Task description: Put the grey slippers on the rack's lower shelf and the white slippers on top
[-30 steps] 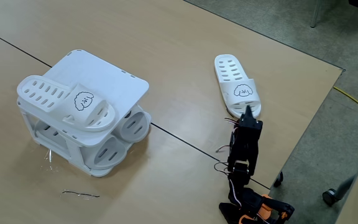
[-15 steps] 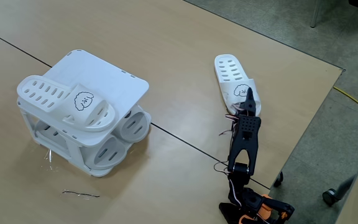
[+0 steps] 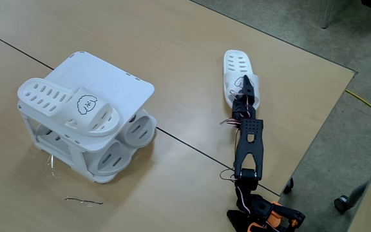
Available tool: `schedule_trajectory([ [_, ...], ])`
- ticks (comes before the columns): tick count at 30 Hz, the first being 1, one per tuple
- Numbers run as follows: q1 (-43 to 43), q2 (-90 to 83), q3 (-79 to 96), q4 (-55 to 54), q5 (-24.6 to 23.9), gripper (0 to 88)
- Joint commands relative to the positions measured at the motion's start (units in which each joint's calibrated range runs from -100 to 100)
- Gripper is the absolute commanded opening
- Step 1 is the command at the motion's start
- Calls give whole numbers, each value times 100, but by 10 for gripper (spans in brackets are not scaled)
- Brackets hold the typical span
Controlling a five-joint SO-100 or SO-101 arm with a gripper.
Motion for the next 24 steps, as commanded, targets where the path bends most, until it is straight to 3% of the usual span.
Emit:
schedule_trajectory([
  [1, -13, -2003, -652, 1433, 42, 7],
  [6, 12, -4090, -769, 3305, 42, 7],
  [13, -424, -6681, -561, 4918, 42, 7],
  [17, -1419, -8061, 205, 5255, 42, 7],
  [24, -4100, -9348, 1892, 5246, 42, 7],
])
